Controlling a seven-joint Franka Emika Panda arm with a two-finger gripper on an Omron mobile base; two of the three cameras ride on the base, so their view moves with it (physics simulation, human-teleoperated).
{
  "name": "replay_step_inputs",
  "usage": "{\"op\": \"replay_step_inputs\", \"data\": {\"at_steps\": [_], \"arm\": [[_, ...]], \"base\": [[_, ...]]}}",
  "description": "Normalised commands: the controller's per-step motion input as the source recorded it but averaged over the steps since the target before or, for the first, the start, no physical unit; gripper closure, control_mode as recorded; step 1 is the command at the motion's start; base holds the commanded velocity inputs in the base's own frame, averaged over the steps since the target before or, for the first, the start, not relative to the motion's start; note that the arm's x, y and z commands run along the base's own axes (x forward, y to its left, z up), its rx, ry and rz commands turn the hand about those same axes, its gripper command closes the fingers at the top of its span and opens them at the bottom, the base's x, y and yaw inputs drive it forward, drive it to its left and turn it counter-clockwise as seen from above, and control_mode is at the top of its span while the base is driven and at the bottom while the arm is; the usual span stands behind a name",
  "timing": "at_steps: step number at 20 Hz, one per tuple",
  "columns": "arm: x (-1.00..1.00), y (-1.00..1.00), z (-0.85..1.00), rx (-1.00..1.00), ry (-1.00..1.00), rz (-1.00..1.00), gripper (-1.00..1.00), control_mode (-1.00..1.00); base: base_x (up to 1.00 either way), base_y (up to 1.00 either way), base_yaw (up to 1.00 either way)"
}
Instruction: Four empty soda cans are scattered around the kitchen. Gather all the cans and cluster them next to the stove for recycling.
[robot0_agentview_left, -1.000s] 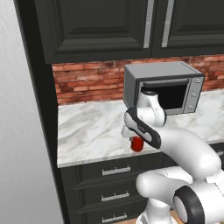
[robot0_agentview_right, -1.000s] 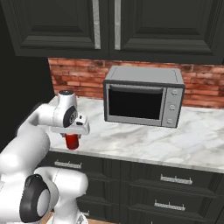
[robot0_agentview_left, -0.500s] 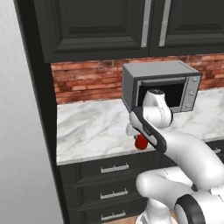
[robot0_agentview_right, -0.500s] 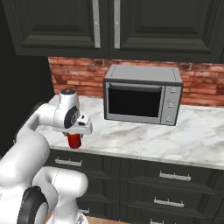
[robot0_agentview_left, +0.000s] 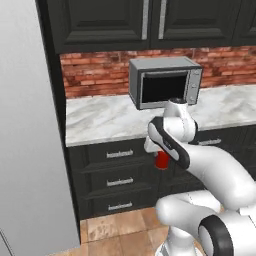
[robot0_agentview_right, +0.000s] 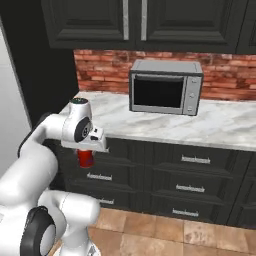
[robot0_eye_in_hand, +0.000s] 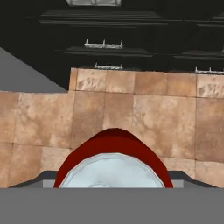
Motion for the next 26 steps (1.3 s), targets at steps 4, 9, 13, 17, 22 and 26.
{"op": "replay_step_inputs", "data": {"at_steps": [4, 9, 13, 17, 22, 26], "arm": [[0.00, 0.00, 0.00, 0.00, 0.00, 0.00, 1.00, 1.00], [0.00, 0.00, 0.00, 0.00, 0.00, 0.00, 1.00, 1.00], [0.00, 0.00, 0.00, 0.00, 0.00, 0.00, 1.00, 1.00], [0.00, 0.00, 0.00, 0.00, 0.00, 0.00, 1.00, 1.00], [0.00, 0.00, 0.00, 0.00, 0.00, 0.00, 1.00, 1.00], [0.00, 0.00, 0.00, 0.00, 0.00, 0.00, 1.00, 1.00]], "base": [[-0.33, 0.06, 0.54], [-0.01, 0.00, 0.96], [-0.03, 0.00, 1.00], [-0.09, 0.26, 0.95], [0.11, 0.29, 0.87], [0.42, 0.30, 0.75]]}}
